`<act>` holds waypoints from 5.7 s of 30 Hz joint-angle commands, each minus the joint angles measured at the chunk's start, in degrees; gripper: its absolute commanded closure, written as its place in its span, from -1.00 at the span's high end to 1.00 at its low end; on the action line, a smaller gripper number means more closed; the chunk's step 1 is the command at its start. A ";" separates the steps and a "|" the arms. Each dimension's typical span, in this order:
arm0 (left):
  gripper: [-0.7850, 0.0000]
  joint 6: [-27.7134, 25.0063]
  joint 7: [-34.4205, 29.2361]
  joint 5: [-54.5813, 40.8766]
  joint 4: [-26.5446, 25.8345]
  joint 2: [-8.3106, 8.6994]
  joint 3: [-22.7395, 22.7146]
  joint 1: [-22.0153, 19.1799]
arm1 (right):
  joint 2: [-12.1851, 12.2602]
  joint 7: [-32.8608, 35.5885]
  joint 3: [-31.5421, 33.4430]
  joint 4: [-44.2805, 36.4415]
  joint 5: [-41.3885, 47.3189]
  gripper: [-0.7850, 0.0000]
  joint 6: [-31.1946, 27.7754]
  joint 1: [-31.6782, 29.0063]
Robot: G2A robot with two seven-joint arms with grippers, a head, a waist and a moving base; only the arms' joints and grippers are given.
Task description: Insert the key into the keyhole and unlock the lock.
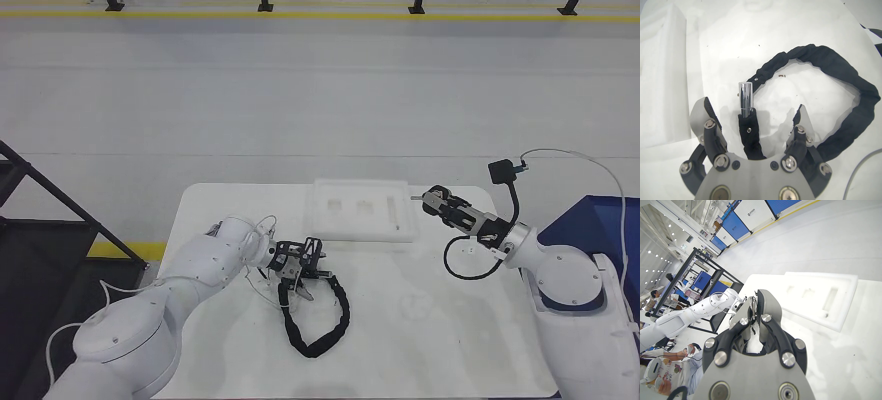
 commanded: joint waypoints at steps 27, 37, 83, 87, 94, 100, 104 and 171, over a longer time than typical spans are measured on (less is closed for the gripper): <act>-1.00 1.24 1.53 -8.17 1.97 -2.98 -0.24 -0.37 | 0.00 0.00 0.00 0.00 0.00 -1.00 0.00 0.00; -1.00 3.10 3.40 -16.32 -8.98 1.11 0.00 -0.93 | 0.00 -0.22 -0.19 -0.07 -0.23 -1.00 0.11 -0.29; -1.00 19.03 19.33 -22.49 -28.18 9.33 0.00 -0.59 | 2.40 11.08 6.02 -20.75 1.85 -1.00 8.31 -12.65; -1.00 20.08 19.04 -25.27 -28.19 9.29 -1.65 2.06 | 2.58 9.16 5.56 -22.22 -0.56 -1.00 6.34 -13.19; -1.00 21.75 22.03 -22.36 -26.76 6.89 -1.35 2.79 | 3.05 8.18 4.91 -25.46 -5.41 -1.00 3.25 -14.10; -1.00 25.08 25.37 -23.99 -23.46 4.13 0.00 2.49 | 3.39 7.38 3.96 -28.66 -10.40 -1.00 2.07 -15.62; -1.00 25.63 25.93 -24.42 -21.46 2.65 0.00 2.35 | 3.52 6.07 3.40 -30.43 -13.09 -1.00 2.53 -16.77; -1.00 30.92 31.23 -17.91 -16.71 -0.18 0.00 2.21 | 5.99 17.61 -0.16 -30.62 -12.55 -1.00 9.88 -12.06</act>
